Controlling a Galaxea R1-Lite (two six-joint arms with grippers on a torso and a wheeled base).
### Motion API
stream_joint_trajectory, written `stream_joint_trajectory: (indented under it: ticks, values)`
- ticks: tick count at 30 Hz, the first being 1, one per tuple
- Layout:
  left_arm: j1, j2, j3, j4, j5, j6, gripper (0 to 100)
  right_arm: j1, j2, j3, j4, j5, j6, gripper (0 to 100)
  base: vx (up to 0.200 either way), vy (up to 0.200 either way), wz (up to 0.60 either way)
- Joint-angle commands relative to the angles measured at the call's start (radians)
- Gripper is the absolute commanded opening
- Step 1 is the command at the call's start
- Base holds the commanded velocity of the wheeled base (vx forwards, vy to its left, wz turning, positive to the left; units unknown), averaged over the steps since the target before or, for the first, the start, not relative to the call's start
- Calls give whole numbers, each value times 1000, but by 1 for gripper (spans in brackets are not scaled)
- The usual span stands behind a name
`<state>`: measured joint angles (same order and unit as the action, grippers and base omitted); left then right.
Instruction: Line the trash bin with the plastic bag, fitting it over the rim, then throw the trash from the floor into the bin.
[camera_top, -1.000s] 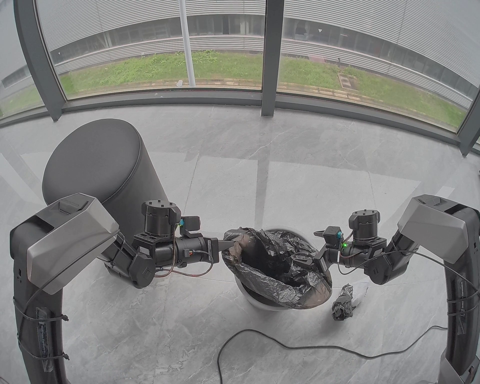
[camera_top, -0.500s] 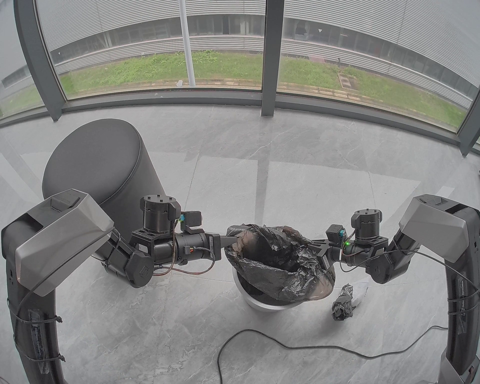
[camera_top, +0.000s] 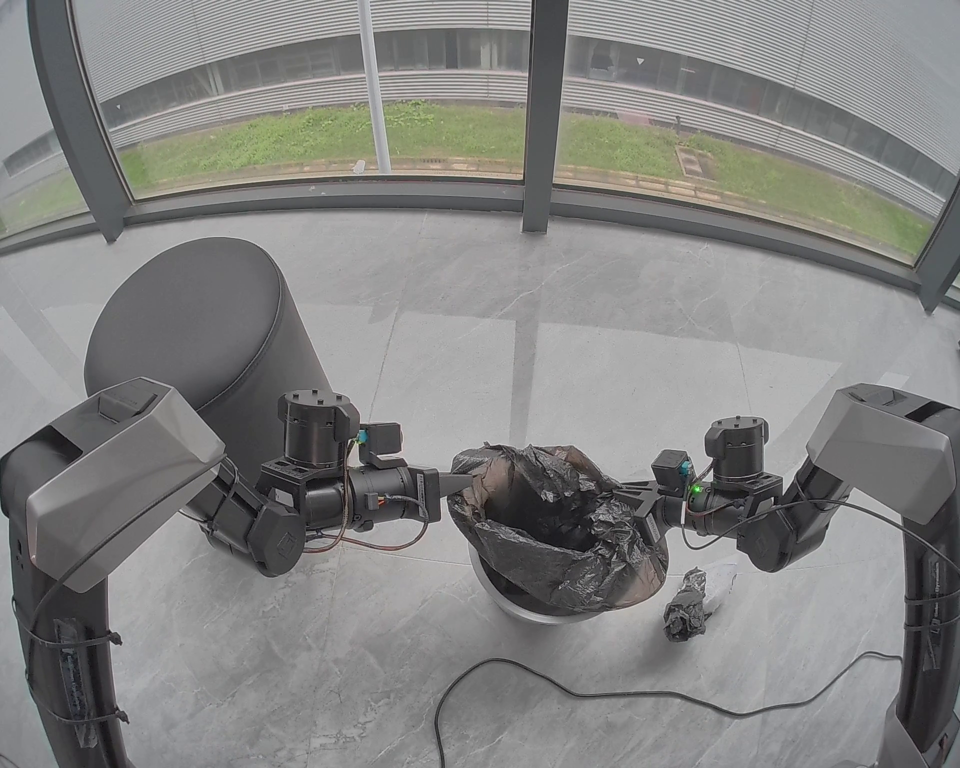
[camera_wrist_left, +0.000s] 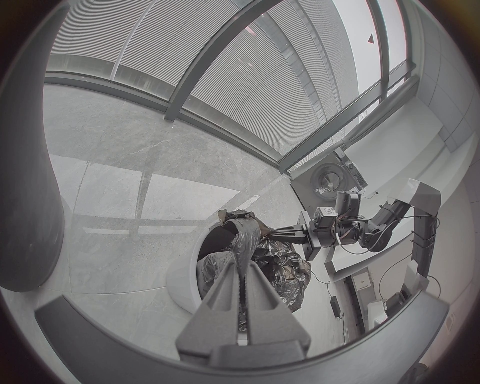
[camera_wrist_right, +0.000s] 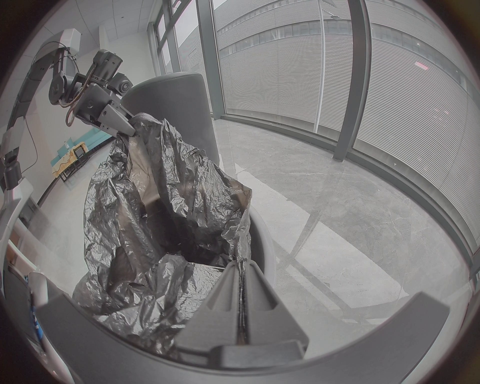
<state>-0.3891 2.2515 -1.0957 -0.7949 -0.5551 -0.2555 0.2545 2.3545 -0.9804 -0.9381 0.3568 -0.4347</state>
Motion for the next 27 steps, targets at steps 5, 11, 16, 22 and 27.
stream_joint_trajectory:
  ticks: [5,11,16,22,27]
  values:
    - [1,-3,5,0,0,-1,0,2,-44,-4,-1,4,7,0,0,0,0]
    - [4,-3,43,-4,0,1,0,-9,-89,65,-7,-1,56,0,0,0,0]
    - [6,-4,43,-1,0,-1,0,-29,-87,43,-13,-1,62,0,0,0,0]
    - [26,28,23,-1,3,-8,0,-61,-63,14,-13,-4,65,0,0,0,0]
    - [24,82,-26,-14,34,-11,0,-69,-21,-40,-18,-12,86,0,0,0,0]
